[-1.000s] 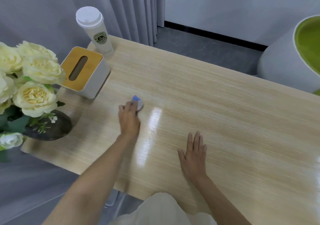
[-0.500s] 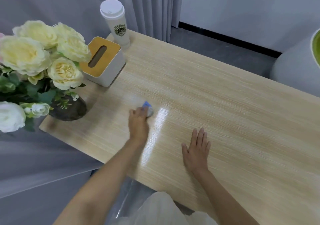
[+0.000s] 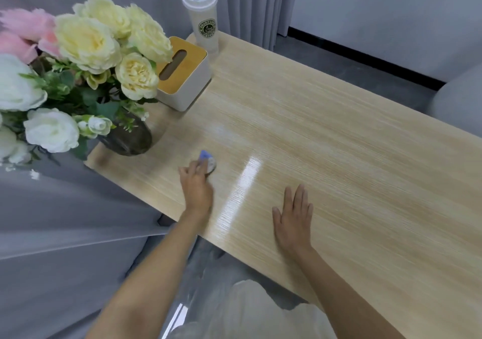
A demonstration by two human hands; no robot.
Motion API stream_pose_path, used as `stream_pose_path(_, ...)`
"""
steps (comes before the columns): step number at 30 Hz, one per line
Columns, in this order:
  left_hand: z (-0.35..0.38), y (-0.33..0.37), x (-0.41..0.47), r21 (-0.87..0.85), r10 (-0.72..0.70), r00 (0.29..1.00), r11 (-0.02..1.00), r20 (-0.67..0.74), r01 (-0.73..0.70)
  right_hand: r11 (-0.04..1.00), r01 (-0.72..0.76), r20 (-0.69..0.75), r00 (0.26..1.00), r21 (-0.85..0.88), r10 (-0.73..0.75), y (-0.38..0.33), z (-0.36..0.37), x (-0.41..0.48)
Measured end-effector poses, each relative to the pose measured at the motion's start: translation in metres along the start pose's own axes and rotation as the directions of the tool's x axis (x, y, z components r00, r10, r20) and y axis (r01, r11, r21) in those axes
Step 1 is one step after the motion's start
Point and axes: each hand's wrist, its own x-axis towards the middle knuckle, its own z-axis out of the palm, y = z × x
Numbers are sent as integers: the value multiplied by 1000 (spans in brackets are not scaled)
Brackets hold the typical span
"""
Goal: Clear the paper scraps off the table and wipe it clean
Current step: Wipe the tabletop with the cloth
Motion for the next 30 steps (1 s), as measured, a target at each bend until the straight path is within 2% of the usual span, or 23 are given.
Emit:
stream_pose_path(1,8,19,-18,-46,122,991,992,53,-120,1000,14,0,1000,-5,-14,-5,3,-2)
stream_pose_path(2,15,33,-37,-71,295,946,955,135,-287,999,32,0,999,-15,-32,-8,6,-4)
stream_pose_path(4,16,37,-59,-96,594,762,801,258,-591,996,78,4,997,-47,-78,-13,10,-5)
stream_pose_path(5,11,24,-55,-111,656,702,747,277,-655,994,90,16,996,-63,-89,-14,11,-5)
stream_pose_path(6,3,7,-45,-78,675,691,728,259,-681,993,92,23,996,-70,-90,-15,12,-4)
stream_pose_path(7,-7,-12,-35,-28,638,730,758,246,-652,994,90,21,996,-65,-88,-15,11,-4)
stream_pose_path(8,-18,-31,-26,50,555,806,817,205,-575,994,88,19,996,-61,-87,-16,11,-5)
stream_pose_path(10,-40,-64,-13,134,263,964,954,48,-267,993,90,33,996,-76,-88,-16,10,-5)
stream_pose_path(11,-46,-72,-14,140,119,992,984,-39,-112,991,98,40,995,-85,-95,-17,12,-6)
stream_pose_path(13,-42,-55,-29,109,-77,986,990,-148,93,988,120,35,992,-93,-117,-20,16,-10)
stream_pose_path(15,-25,-20,-60,34,-106,987,993,-123,111,979,153,28,988,-137,-150,-25,24,-13)
stream_pose_path(16,-13,-5,-78,12,-44,998,999,-45,45,971,175,25,985,-164,-173,-27,27,-14)
stream_pose_path(17,-6,8,-97,12,79,996,997,42,-80,962,201,22,979,-186,-200,-29,30,-14)
stream_pose_path(19,3,12,-124,37,370,919,925,139,-378,941,254,54,967,-225,-248,-34,33,-14)
stream_pose_path(21,-7,-10,-126,27,470,868,877,161,-480,925,287,73,958,-250,-277,-38,36,-16)
stream_pose_path(23,-28,-41,-111,72,396,909,911,127,-407,912,324,111,946,-251,-306,-41,36,-20)
stream_pose_path(24,-39,-59,-102,112,315,947,940,67,-321,908,343,128,938,-241,-321,-41,37,-21)
stream_pose_path(26,-56,-83,-88,115,70,994,992,-84,-60,901,365,138,930,-234,-340,-41,36,-23)
stream_pose_path(27,-58,-83,-87,102,-47,990,993,-135,61,899,368,143,929,-239,-342,-40,36,-23)
stream_pose_path(29,-48,-61,-101,59,-125,983,989,-137,134,901,368,138,929,-230,-344,-39,38,-23)
stream_pose_path(30,-38,-44,-114,12,-98,991,995,-92,99,906,362,130,931,-218,-341,-39,38,-23)
